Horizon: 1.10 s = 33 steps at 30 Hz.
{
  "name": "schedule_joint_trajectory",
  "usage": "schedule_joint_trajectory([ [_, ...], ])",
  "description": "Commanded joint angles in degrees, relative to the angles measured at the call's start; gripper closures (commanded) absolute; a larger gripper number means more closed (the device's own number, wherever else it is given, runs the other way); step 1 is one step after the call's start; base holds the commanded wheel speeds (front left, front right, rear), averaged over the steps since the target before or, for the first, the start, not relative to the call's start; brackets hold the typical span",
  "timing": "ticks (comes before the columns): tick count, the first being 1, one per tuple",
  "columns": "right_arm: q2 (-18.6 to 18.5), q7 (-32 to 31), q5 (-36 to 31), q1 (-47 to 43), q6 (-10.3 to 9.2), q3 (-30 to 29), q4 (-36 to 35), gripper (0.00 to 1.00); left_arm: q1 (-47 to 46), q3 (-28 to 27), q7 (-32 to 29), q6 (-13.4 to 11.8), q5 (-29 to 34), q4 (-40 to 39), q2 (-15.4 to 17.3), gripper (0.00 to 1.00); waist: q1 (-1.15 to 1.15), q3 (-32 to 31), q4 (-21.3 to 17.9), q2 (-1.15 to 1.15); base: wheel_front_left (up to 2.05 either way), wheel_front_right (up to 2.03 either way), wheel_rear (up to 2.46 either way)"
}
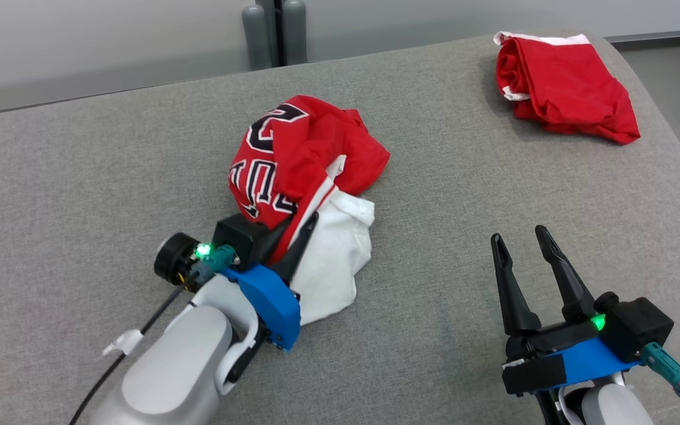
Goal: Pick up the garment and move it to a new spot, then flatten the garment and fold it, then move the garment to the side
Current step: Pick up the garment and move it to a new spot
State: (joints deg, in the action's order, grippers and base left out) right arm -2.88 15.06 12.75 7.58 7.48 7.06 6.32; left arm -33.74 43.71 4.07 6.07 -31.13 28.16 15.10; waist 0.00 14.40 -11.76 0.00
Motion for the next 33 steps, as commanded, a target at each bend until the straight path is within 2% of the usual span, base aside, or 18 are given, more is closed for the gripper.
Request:
schedule_joint_trajectory([
  [1,-0.03,0.13,-0.16,-0.6,0.03,-0.03,0.25,0.0,1.25,0.43,0.97,-0.42,0.01,0.3,-0.62,1.0,0.0,-0.14,0.41,0.0,0.0,0.0,0.0],
  [2,-0.03,0.14,-0.22,-0.62,0.03,-0.06,0.34,0.0,2.01,0.61,1.65,-0.64,0.03,0.53,-1.03,0.72,0.0,-0.3,0.68,0.0,0.0,0.0,0.0],
  [3,-0.03,0.14,-0.28,-0.65,0.03,-0.12,0.46,0.0,2.49,0.49,2.48,-1.01,0.03,0.71,-1.43,0.27,0.0,-0.52,1.01,0.0,0.0,0.0,0.0],
  [4,-0.03,0.14,-0.32,-0.7,0.03,-0.07,0.58,0.0,2.78,0.18,3.87,-1.46,0.09,0.67,-1.72,0.0,0.0,-0.71,1.25,0.0,0.0,0.0,0.0],
  [8,-0.03,0.14,-0.73,-1.41,0.03,-0.46,1.23,0.0,2.97,-0.75,8.11,-3.22,1.18,0.64,-1.58,0.0,0.0,-2.06,2.66,0.0,0.0,0.0,0.0],
  [13,-0.04,0.14,-1.05,-2.3,0.03,-0.86,1.87,0.0,4.38,-4.09,10.57,-5.62,1.44,-0.8,-0.05,0.0,0.0,-3.84,4.16,0.0,0.0,0.0,0.0],
  [18,-0.05,0.13,-1.25,-3.34,0.03,-1.44,2.38,0.0,7.72,-10.68,11.12,-9.65,4.32,-6.95,2.1,0.0,0.0,-5.57,5.88,0.0,0.0,0.0,0.0],
  [21,-0.05,0.14,-1.56,-3.9,0.03,-1.86,2.52,0.0,12.32,-15.56,11.14,-11.05,6.83,-11.76,2.93,0.0,0.0,-6.48,7.18,0.0,0.0,0.0,0.0],
  [25,-0.08,0.13,-1.93,-4.81,0.03,-3.14,2.86,0.0,17.95,-21.48,11.16,-11.3,10.18,-16.78,2.64,0.0,0.0,-7.73,9.24,0.0,0.0,0.0,0.0],
  [33,-0.07,0.14,-2.49,-5.93,0.03,-5.05,4.05,0.0,28.38,-31.42,11.12,-9.5,16.51,-24.02,-0.53,0.0,0.0,-10.3,12.01,0.0,0.0,0.0,0.0],
])
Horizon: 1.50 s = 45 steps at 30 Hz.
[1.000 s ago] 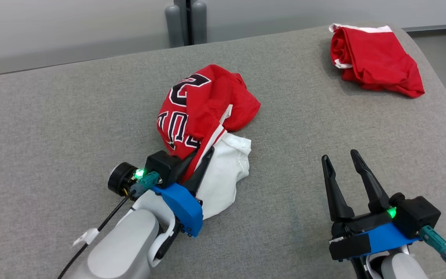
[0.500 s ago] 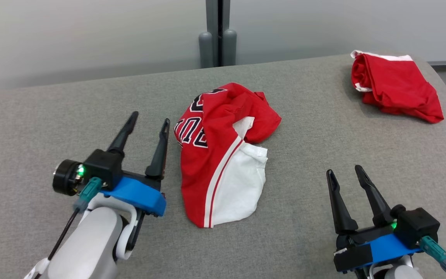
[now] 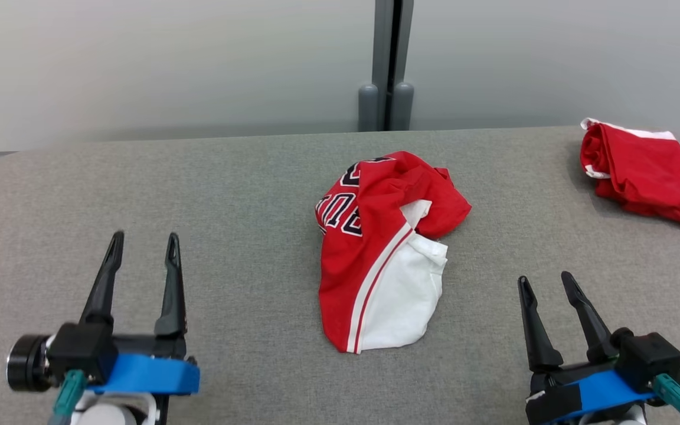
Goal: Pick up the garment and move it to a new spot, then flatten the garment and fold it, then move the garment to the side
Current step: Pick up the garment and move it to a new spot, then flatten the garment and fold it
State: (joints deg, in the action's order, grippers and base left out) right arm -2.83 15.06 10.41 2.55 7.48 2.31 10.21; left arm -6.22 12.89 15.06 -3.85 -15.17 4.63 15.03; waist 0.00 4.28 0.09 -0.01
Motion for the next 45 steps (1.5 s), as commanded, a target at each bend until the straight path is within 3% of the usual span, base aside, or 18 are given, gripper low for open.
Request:
schedule_joint_trajectory([
  [1,-0.13,0.13,-0.13,-1.07,0.03,-0.54,0.25,0.0,1.9,-1.28,0.14,0.75,1.18,-0.87,-0.93,0.0,0.0,-0.49,0.47,0.01,0.0,0.0,0.0],
  [18,-0.13,0.14,0.46,-5.31,0.03,-1.09,4.82,0.0,9.65,-8.2,0.14,6.62,6.45,4.0,-6.08,0.0,0.0,-3.53,1.71,0.01,0.0,0.0,0.0],
  [45,-0.12,0.13,0.96,-3.83,0.03,0.13,6.6,0.0,8.31,-11.77,0.15,9.82,10.41,5.29,-9.01,0.0,0.0,-3.3,1.93,0.01,0.0,0.0,0.0],
])
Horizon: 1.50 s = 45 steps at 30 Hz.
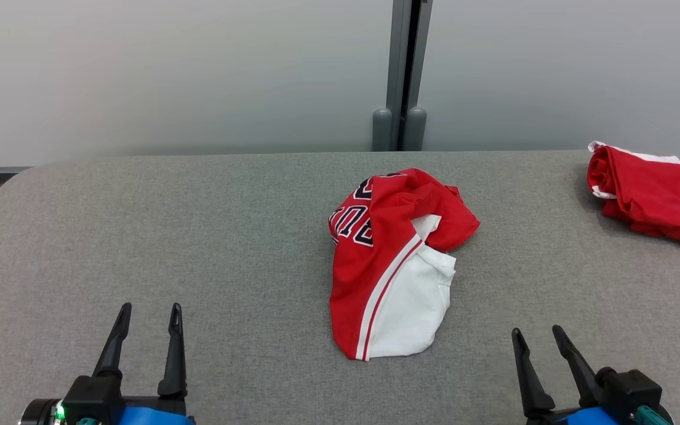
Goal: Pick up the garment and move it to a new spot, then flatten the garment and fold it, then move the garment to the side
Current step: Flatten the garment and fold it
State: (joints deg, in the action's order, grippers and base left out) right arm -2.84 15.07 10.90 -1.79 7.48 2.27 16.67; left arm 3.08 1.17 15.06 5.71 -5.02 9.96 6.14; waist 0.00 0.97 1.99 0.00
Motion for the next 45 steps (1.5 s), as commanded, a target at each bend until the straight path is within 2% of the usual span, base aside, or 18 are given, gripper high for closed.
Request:
schedule_joint_trajectory([
  [1,-0.1,0.13,0.32,1.06,0.03,0.6,0.18,0.0,-1.04,-0.08,0.15,0.22,0.34,-0.06,-0.17,0.0,0.0,0.17,0.07,0.0,0.0,0.0,0.0],
  [6,-0.12,0.12,-0.35,5.23,0.03,2.91,0.79,0.0,-1.77,0.05,0.15,0.56,0.68,-0.01,-0.5,0.0,0.0,1.21,0.53,0.0,0.0,0.0,0.0],
  [12,-0.11,-0.65,-0.58,12.12,0.03,4.73,5.41,0.0,-3.65,0.71,0.15,0.97,0.83,0.09,-1.09,0.0,0.0,3.04,2.16,0.0,0.0,0.0,0.0],
  [18,-0.11,-1.99,-0.49,17.49,0.03,5.65,14.25,0.0,-5.31,1.28,0.15,1.34,0.46,0.37,-1.59,0.0,0.0,5.53,4.4,0.0,0.0,0.0,0.0],
  [28,-0.12,-0.74,1.25,24.26,0.03,6.0,30.33,0.0,-7.56,2.23,0.15,1.6,0.38,0.95,-2.09,0.0,0.0,8.71,7.7,0.0,0.0,0.0,0.0],
  [39,0.06,-0.66,5.46,27.52,0.04,10.65,42.19,0.0,-8.41,2.32,0.15,1.83,0.6,1.88,-2.33,0.0,0.0,9.06,8.72,0.0,0.0,0.0,0.0],
  [40,0.17,-0.67,6.25,27.54,0.05,11.57,42.88,0.1,-8.35,2.26,0.15,1.78,0.59,1.97,-2.35,0.0,0.0,8.91,8.65,0.0,0.0,0.0,0.0],
  [41,0.24,-0.64,7.0,27.46,0.09,12.36,43.43,0.78,-8.2,2.14,0.15,1.79,0.6,1.99,-2.37,0.0,0.0,8.75,8.51,0.0,0.0,0.0,0.0],
  [42,0.27,-0.65,7.71,27.37,0.09,13.0,43.84,1.0,-7.97,1.97,0.15,1.8,0.59,2.0,-2.39,0.0,0.0,8.52,8.26,0.0,0.0,0.0,0.0],
  [45,0.13,-0.39,8.34,27.82,0.06,13.06,44.42,1.0,-7.22,1.61,0.15,1.82,0.62,2.04,-2.34,0.0,0.0,7.93,7.25,0.0,0.0,0.0,0.0],
])
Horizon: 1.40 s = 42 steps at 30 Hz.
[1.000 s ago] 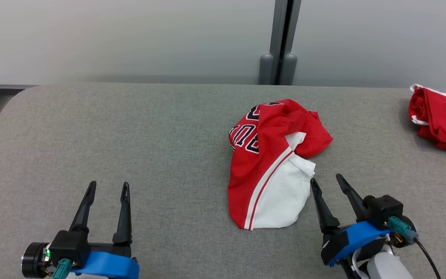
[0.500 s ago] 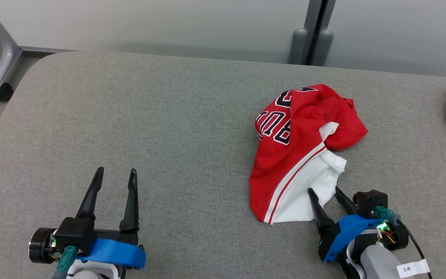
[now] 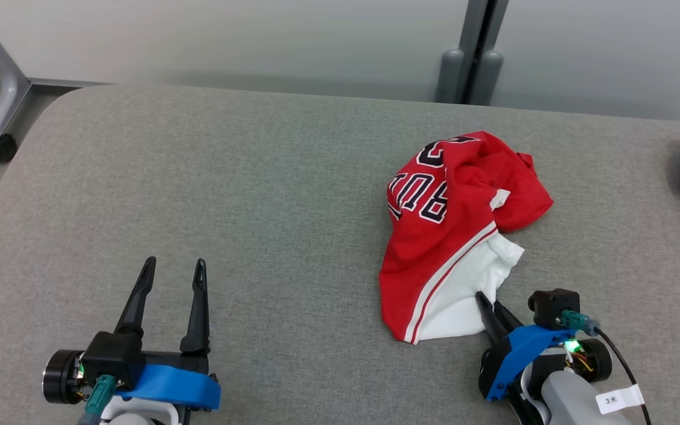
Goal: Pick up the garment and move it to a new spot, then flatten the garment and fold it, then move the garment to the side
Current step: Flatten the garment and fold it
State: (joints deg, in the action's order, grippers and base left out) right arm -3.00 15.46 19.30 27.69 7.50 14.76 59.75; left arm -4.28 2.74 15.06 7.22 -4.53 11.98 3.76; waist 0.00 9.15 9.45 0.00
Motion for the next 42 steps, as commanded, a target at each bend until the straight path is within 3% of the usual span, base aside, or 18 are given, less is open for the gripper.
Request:
schedule_joint_trajectory([
  [1,0.17,-0.71,-0.4,-1.47,-0.01,0.0,1.19,1.0,0.28,-0.07,0.15,0.32,0.18,0.0,0.07,0.0,0.0,-0.5,-0.61,0.0,0.0,0.0,0.0],
  [15,-7.44,-0.33,-5.9,-12.4,0.0,-14.95,-18.51,1.0,2.1,-0.37,0.15,0.28,0.07,0.01,0.1,0.0,0.0,-3.83,-5.05,0.0,0.0,0.0,0.0],
  [27,-13.21,-0.33,-7.87,-18.58,0.0,-25.78,-27.24,1.0,3.14,0.26,0.15,0.29,-0.26,0.02,0.59,0.0,0.0,-5.33,-5.91,0.0,0.0,0.0,0.0],
  [36,-11.84,-3.04,-9.5,-18.64,0.0,-26.37,-34.92,1.0,3.69,0.03,0.15,0.29,-0.34,-0.3,0.26,0.0,0.0,-5.62,-5.75,0.0,0.0,0.0,0.0],
  [42,-13.27,-5.13,-10.46,-15.97,0.0,-26.22,-39.75,1.0,3.66,-0.3,0.15,0.29,-0.19,-0.43,0.07,0.0,0.0,-5.68,-5.46,0.0,0.0,0.0,0.0],
])
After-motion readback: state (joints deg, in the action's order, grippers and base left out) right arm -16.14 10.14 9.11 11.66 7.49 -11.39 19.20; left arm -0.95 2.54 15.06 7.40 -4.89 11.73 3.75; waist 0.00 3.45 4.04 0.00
